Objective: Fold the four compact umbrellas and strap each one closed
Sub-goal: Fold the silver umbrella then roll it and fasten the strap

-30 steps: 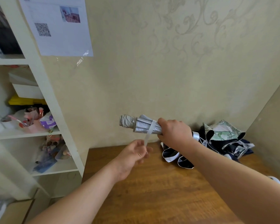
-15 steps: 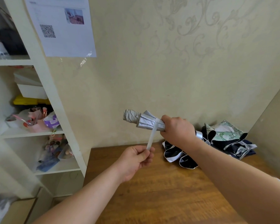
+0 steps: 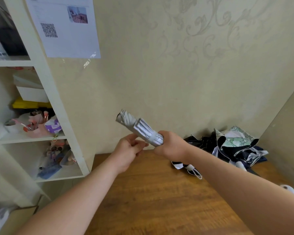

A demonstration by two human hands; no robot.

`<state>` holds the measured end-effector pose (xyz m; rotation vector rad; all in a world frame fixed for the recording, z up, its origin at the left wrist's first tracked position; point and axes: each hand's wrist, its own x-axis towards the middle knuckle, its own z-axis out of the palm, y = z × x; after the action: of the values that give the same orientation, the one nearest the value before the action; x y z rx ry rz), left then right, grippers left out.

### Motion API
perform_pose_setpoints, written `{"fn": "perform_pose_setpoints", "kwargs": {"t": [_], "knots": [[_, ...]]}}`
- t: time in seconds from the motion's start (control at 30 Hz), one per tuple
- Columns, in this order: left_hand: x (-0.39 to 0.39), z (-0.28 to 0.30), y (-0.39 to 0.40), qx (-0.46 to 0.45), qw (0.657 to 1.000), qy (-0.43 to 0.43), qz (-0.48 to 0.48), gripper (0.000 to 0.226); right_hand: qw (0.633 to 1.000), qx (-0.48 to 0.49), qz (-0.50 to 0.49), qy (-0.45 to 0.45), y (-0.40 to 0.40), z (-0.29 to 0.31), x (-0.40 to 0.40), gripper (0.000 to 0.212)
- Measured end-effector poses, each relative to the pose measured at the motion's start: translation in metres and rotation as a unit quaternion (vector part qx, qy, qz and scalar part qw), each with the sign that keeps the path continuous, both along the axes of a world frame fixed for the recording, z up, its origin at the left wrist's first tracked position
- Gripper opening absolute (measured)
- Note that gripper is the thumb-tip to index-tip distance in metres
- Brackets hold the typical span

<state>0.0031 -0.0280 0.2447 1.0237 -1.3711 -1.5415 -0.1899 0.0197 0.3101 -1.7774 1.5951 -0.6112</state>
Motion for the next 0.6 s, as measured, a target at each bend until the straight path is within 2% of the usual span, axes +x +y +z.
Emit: {"fn": "perform_pose_setpoints", "kwargs": {"t": [0.07,0.13,0.27,0.4,0.5,0.6], "knots": [[0.0,0.005,-0.001,0.014,0.998,0.048,-0.033,0.042,0.99,0.057,-0.006,-0.127,0.001,0.001,0.001,0.015],[-0.001,0.012,0.0,0.035,0.995,0.084,-0.051,0.043,0.974,0.115,0.01,-0.196,0.001,0.003,0.001,0.018],[0.0,0.017,0.0,0.049,0.991,0.095,-0.079,0.043,0.948,0.193,0.043,-0.248,-0.002,0.001,0.0,0.026],[0.001,0.017,0.002,0.061,0.99,0.098,-0.081,0.045,0.916,0.248,0.079,-0.305,-0.003,-0.003,-0.001,0.021],[0.003,0.015,0.002,0.078,0.989,0.107,-0.059,0.046,0.918,0.24,0.074,-0.308,-0.004,-0.008,0.0,0.038],[0.006,0.01,0.002,0.092,0.991,0.092,-0.019,0.038,0.954,0.184,0.009,-0.237,-0.008,-0.014,-0.001,0.053]]}}
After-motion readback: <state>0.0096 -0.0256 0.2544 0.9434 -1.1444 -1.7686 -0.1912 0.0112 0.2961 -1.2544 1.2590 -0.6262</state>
